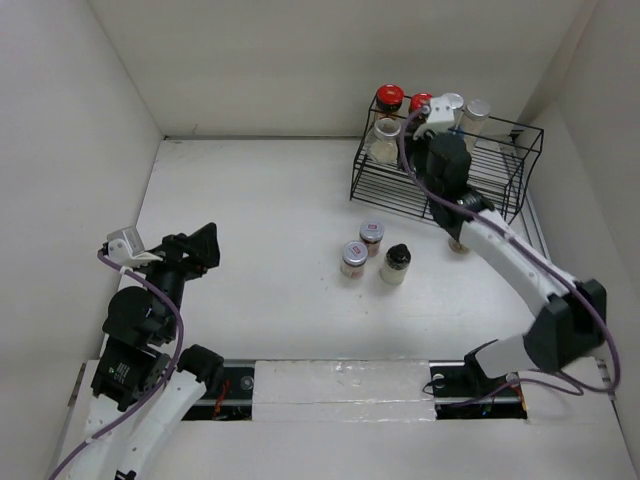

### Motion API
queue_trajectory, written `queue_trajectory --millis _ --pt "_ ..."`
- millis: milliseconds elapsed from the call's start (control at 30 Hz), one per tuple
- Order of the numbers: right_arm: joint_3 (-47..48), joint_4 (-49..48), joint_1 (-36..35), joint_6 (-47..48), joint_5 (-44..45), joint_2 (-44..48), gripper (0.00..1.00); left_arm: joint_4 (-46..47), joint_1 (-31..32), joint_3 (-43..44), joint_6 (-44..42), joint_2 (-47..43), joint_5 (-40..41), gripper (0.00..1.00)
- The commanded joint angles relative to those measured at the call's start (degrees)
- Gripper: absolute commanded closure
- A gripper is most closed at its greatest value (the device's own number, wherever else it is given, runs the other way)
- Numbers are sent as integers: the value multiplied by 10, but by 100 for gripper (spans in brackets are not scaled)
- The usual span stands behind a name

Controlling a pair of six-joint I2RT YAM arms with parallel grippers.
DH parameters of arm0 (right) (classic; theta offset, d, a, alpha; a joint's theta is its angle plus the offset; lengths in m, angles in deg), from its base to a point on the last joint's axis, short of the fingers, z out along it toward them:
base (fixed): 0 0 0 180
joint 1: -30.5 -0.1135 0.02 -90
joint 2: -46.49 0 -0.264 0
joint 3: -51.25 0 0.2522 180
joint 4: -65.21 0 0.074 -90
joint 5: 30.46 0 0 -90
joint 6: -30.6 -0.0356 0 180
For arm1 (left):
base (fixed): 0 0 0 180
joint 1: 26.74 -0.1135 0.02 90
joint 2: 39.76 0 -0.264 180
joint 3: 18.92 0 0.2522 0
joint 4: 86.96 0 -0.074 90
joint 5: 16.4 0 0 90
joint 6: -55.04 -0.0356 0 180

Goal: Organize the condiment bottles

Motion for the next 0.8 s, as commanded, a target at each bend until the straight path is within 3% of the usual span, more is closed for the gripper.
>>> queue_trajectory --millis 0,100,133,233,367,433,767 --pt "-126 -38 -40 -54 61 118 100 25 -1 -4 -8 3 -8 26" --pt "-267 -82 -92 -106 96 201 100 25 -1 -4 -8 10 -14 27" --pt "-289 -77 -104 -116 118 215 84 25 -1 -4 -13 15 -19 27" --pt "-337 2 -157 -140 167 257 49 31 -1 -4 -13 15 -24 27" --pt "-375 89 -209 -160 189 300 27 31 -1 -4 -13 20 -31 27" --pt "-388 143 -220 -177 205 313 25 31 -1 -4 -13 25 -31 27" --pt "-396 128 -217 -177 236 293 25 29 -1 -4 -13 36 -31 27"
